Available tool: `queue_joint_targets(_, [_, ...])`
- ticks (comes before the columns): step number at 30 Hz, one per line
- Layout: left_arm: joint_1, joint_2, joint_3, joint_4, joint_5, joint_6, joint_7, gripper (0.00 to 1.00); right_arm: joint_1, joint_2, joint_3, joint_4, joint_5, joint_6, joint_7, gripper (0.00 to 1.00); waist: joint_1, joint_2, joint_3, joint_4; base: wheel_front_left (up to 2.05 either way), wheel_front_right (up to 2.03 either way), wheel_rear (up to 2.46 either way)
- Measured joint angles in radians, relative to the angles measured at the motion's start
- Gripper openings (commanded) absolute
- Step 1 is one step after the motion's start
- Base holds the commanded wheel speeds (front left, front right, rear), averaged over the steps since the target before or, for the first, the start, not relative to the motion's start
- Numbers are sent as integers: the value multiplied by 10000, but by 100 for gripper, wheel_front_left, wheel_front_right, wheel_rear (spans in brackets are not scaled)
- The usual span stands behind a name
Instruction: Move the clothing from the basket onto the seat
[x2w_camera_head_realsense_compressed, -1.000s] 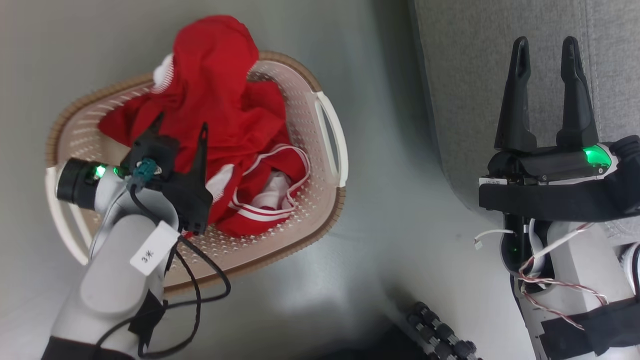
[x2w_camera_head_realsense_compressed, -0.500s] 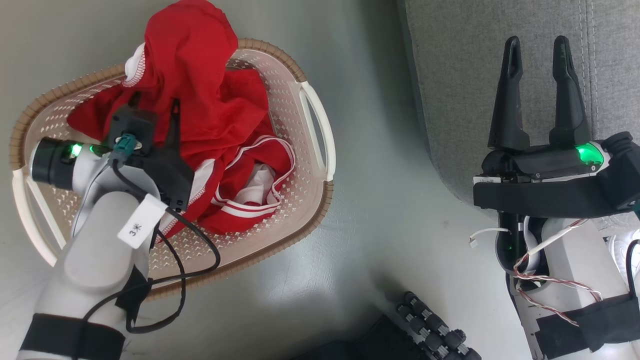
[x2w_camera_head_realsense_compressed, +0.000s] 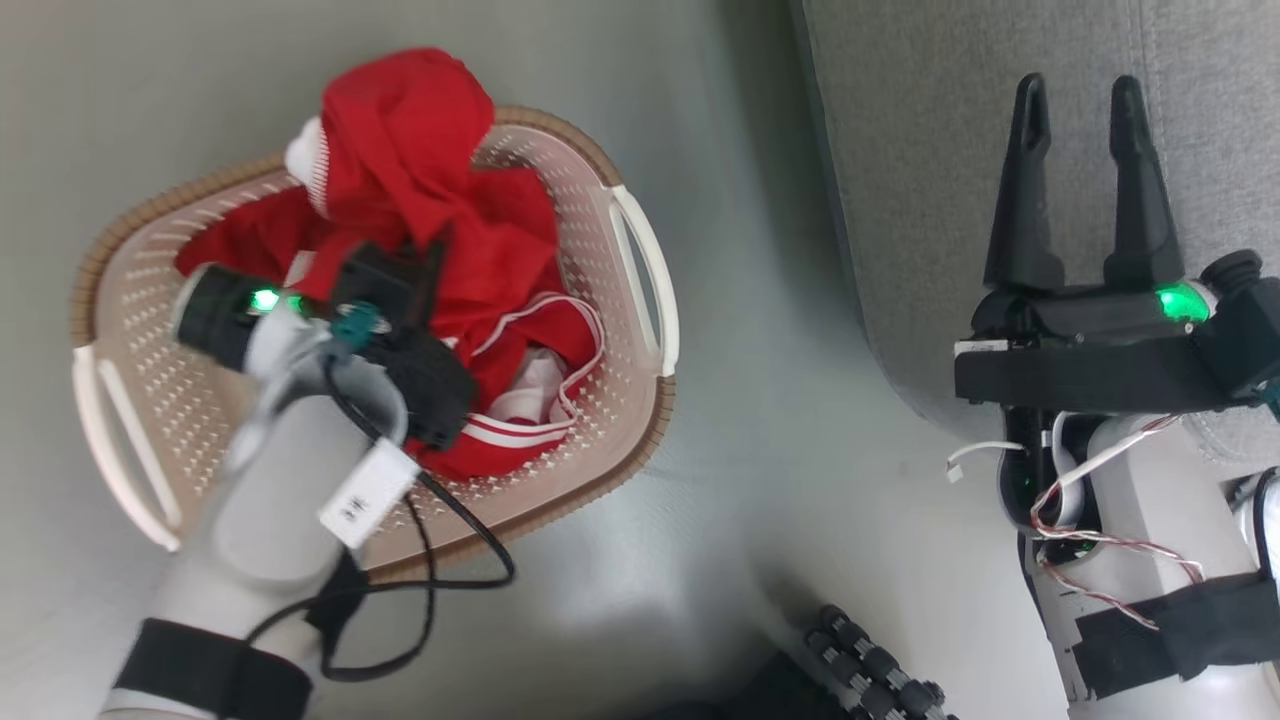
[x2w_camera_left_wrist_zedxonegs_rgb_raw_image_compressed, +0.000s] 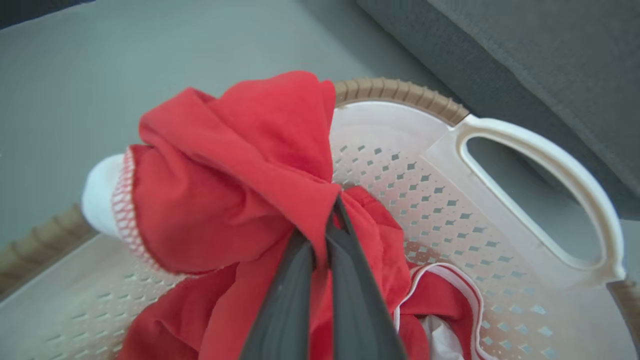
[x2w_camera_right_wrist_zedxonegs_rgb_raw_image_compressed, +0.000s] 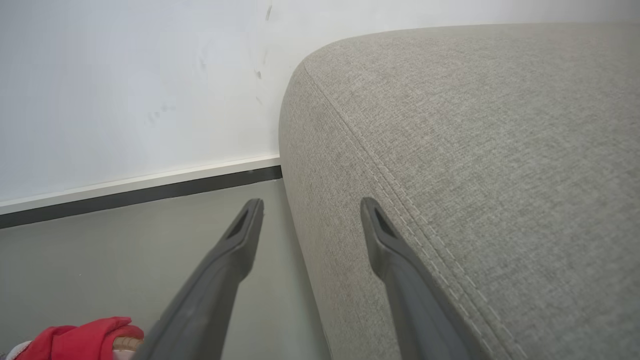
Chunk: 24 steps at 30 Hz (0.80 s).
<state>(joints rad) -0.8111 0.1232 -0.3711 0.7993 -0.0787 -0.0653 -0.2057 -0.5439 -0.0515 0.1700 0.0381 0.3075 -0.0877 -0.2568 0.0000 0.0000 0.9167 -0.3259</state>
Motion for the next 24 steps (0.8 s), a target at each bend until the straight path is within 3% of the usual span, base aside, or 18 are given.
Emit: queue_joint_targets(24, [-4,-339,-859,-1035,161,-495,-439,0,69,-48,-357,1802,-359,464,0,100,-1,0,-2845,1337,0,0,0])
